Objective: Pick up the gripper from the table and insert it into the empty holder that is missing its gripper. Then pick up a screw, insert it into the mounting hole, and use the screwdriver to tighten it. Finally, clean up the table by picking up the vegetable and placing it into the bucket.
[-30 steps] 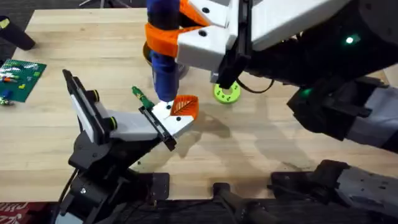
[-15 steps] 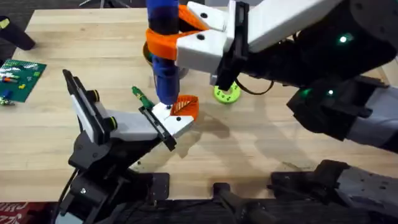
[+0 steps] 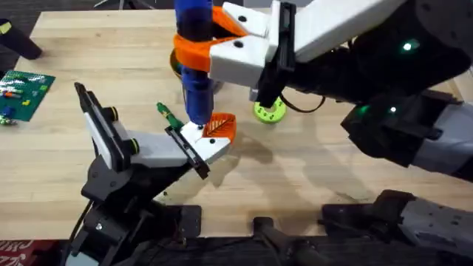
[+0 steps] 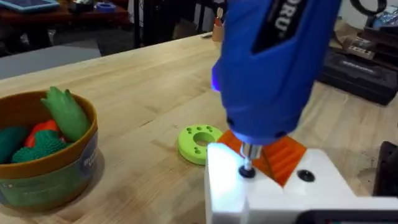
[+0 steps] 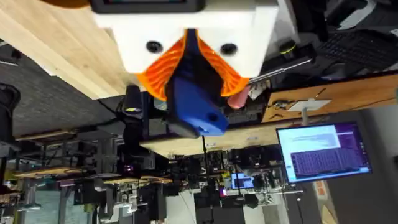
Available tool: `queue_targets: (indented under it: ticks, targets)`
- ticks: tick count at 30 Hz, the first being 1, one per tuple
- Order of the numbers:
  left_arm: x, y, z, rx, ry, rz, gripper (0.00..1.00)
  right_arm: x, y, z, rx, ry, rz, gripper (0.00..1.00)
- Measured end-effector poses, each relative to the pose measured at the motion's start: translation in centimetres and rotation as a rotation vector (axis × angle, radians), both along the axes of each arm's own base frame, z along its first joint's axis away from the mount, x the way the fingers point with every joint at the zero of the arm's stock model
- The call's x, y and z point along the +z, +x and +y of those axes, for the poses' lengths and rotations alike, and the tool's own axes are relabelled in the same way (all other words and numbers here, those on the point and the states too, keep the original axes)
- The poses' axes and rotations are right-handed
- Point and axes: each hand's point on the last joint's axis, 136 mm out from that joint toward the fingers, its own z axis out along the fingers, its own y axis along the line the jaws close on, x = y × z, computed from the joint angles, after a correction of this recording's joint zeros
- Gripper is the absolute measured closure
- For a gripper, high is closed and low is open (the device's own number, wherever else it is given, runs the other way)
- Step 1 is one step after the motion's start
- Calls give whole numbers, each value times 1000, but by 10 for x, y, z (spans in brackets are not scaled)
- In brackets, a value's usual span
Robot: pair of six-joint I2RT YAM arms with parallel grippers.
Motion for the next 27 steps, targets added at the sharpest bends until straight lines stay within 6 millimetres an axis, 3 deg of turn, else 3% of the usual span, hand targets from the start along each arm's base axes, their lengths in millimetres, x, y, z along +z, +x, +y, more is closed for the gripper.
queue_targets:
  ticks: [11, 17, 21, 23, 27]
  targets:
    - [0, 0, 0, 0, 0, 0, 991, 3, -1, -1, 0, 9, -10, 938]
    - [0, 0, 0, 0, 0, 0, 991, 51, -11, -21, -21, 163, -176, 937]
    - [0, 0, 0, 0, 0, 0, 991, 69, -6, -43, -76, 197, -226, 938]
    - [0, 0, 0, 0, 0, 0, 991, 68, 1, -49, -103, 187, -222, 938]
    - [0, 0, 0, 0, 0, 0, 991, 48, 29, -57, -170, 111, -157, 937]
